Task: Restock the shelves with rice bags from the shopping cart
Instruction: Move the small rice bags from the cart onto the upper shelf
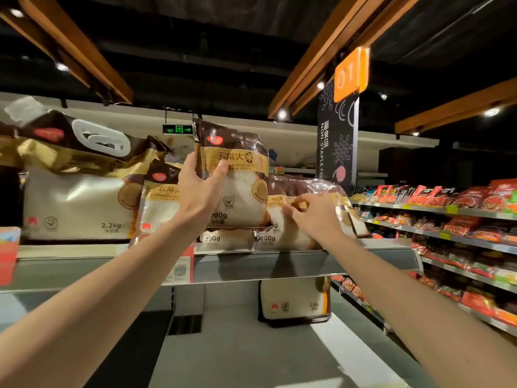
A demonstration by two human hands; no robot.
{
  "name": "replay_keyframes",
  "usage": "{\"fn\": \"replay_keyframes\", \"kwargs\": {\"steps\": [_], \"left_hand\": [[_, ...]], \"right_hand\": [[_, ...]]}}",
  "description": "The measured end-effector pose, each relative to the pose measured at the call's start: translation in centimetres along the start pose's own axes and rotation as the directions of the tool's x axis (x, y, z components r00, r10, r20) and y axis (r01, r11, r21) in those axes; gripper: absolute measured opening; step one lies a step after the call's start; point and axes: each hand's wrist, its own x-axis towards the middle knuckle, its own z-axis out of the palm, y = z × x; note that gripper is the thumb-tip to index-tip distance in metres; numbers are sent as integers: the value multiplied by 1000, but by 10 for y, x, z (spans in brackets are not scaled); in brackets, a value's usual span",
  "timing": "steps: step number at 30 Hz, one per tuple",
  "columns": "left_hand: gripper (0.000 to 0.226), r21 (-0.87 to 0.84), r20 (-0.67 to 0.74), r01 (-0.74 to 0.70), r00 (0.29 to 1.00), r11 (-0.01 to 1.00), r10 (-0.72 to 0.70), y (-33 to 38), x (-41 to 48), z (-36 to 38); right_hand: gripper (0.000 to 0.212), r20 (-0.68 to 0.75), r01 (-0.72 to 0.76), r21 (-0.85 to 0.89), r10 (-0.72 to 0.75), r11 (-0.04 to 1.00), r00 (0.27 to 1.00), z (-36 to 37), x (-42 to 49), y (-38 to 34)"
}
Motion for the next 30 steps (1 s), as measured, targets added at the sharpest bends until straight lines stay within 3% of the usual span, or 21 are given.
{"fn": "replay_keyframes", "kwargs": {"steps": [2, 5, 6, 8, 9, 13, 19, 23, 27, 30], "left_hand": [[7, -25, 19, 46, 999, 999, -45, -1, -2, 8], [10, -77, 0, 126, 992, 989, -126, 0, -5, 22], [15, -104, 3, 166, 986, 981, -166, 2, -6, 27], [22, -142, 29, 242, 970, 960, -240, 9, -6, 34], [24, -141, 46, 263, 965, 954, -259, 12, -6, 35], [23, -104, 118, 331, 940, 938, -319, 21, -6, 16], [48, -14, 193, 340, 924, 940, -331, 19, 11, -37], [36, 79, 227, 312, 919, 947, -322, 14, 27, -66], [23, 72, 259, 378, 887, 923, -383, 4, 39, -93], [18, 211, 238, 390, 869, 896, -434, -19, 35, -114]], "right_hand": [[39, 126, -5, 101, -8, 995, 992, -15, -1, 4], [29, 13, 46, 267, -52, 963, 999, -34, -3, 5], [36, 5, 38, 374, -43, 927, 999, -38, -5, 2], [46, 155, -72, 577, -22, 814, 988, -41, -5, -10], [47, 237, -109, 595, -44, 796, 971, -40, -5, -17], [33, 337, -96, 600, -141, 794, 931, -35, -9, -40], [19, 175, -4, 672, -153, 740, 973, -10, -13, -64], [24, 163, -15, 647, -120, 762, 979, 7, -14, -83], [29, 117, -16, 610, -70, 792, 991, 18, -12, -89], [37, 55, 10, 531, -46, 847, 997, 30, -8, -79]]}}
